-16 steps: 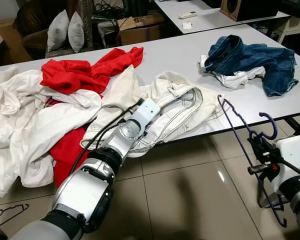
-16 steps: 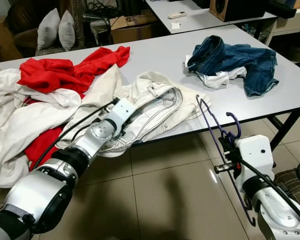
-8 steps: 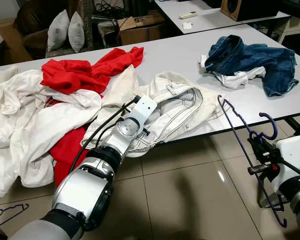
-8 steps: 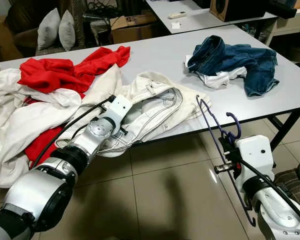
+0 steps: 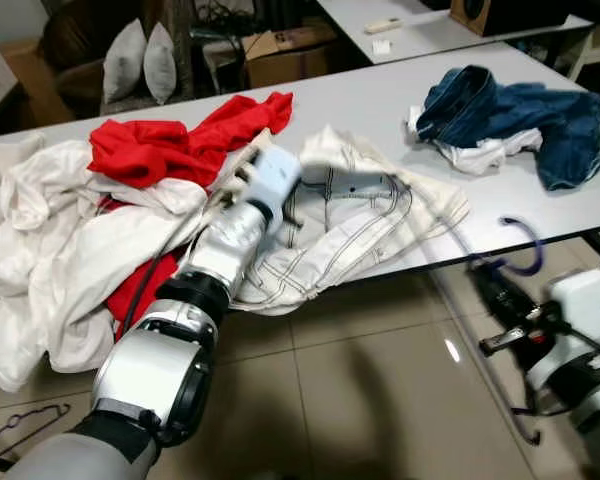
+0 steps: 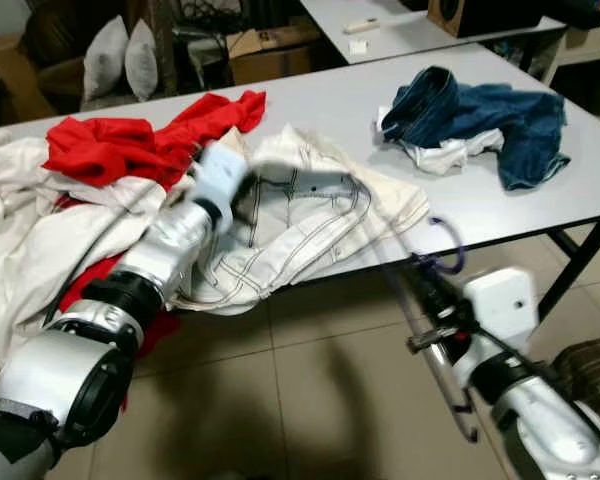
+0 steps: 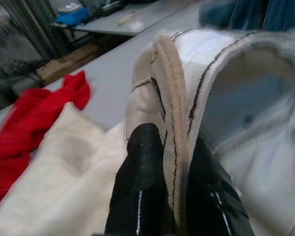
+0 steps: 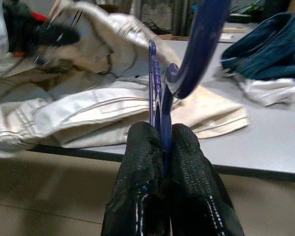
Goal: Hang hanger
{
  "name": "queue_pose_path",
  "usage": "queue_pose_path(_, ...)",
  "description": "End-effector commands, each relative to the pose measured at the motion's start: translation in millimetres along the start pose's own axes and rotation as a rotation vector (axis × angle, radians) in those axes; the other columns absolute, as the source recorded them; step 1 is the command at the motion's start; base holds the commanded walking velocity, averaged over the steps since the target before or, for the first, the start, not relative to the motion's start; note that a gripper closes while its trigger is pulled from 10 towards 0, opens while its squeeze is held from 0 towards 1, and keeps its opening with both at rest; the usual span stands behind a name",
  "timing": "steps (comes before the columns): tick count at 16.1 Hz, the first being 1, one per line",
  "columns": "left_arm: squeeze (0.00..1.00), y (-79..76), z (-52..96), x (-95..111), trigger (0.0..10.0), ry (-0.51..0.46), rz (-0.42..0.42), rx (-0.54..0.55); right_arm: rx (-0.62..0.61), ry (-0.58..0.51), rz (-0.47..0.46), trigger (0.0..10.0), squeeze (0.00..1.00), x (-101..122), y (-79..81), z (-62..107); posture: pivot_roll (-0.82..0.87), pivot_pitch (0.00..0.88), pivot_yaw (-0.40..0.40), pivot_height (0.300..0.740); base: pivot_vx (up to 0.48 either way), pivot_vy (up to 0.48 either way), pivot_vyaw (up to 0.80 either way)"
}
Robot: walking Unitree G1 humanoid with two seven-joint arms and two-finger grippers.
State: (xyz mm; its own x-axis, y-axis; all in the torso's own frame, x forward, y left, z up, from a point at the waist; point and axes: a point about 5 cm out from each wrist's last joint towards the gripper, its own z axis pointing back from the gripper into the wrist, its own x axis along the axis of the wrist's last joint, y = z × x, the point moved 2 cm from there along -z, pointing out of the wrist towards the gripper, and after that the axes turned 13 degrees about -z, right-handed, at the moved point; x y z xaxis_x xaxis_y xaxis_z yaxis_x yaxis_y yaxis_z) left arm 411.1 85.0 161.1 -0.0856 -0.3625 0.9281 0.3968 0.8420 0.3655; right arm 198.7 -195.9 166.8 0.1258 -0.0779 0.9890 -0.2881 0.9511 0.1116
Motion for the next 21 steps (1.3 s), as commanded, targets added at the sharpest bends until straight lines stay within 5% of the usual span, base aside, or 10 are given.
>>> queue_pose_path(1, 0.0, 13.7, 6.3, 2.8, 0.0, -0.046, 0.15, 0.03, 0.009, -0.053, -0.032, 10.0, 0.0, 9.0, 4.2, 1.6, -0.18, 0.0, 0.188, 0.74, 0.0, 0.0, 0.0)
queue_pose_path(3, 0.0, 26.7, 20.3, 14.0, 0.0, -0.136, 0.317, 0.076, 0.032, -0.1, -0.103, 10.0, 0.0, 17.4, 7.2, 3.8, -0.15, 0.0, 0.165, 0.74, 0.0, 0.0, 0.0)
queue_pose_path(5, 0.0, 15.7, 34.7, 22.9, 0.0, -0.2, 0.303, 0.035, 0.074, -0.057, -0.113, 10.0, 0.0, 10.8, 12.0, 5.1, -0.12, 0.0, 0.145, 0.74, 0.0, 0.0, 0.0)
queue_pose_path(6, 0.0, 7.7, 37.8, 15.9, 10.0, -0.157, 0.287, 0.031, 0.077, -0.033, -0.115, 10.0, 0.0, 5.0, 13.1, 3.6, -0.11, 0.0, 0.127, 0.74, 0.0, 0.0, 0.0)
queue_pose_path(8, 0.0, 3.7, 54.7, 4.1, 10.0, -0.156, 0.227, 0.062, 0.07, -0.017, -0.128, 10.0, 0.0, -1.1, 14.7, -2.0, -0.08, 0.0, 0.102, 0.74, 0.0, 0.0, 0.0)
queue_pose_path(11, 0.0, 2.3, 73.6, 6.8, 10.0, -0.169, 0.249, 0.079, 0.086, -0.027, -0.15, 10.0, 0.0, 1.6, 18.3, -9.1, -0.06, 0.0, 0.073, 0.74, 0.0, 0.0, 0.0)
queue_pose_path(17, 0.0, -4.2, 73.2, 58.2, 10.0, -0.299, 0.247, 0.028, 0.121, -0.032, -0.131, 10.0, 0.0, 5.9, 20.0, -13.2, -0.06, 0.0, 0.069, 0.74, -0.04, 0.0, 0.0)
queue_pose_path(21, 0.0, -6.1, 74.6, 65.0, 10.0, -0.305, 0.245, 0.009, 0.152, -0.03, -0.128, 10.0, 0.0, 7.1, 22.9, -7.4, -0.06, 0.0, 0.077, 0.74, 0.0, 0.0, 0.0)
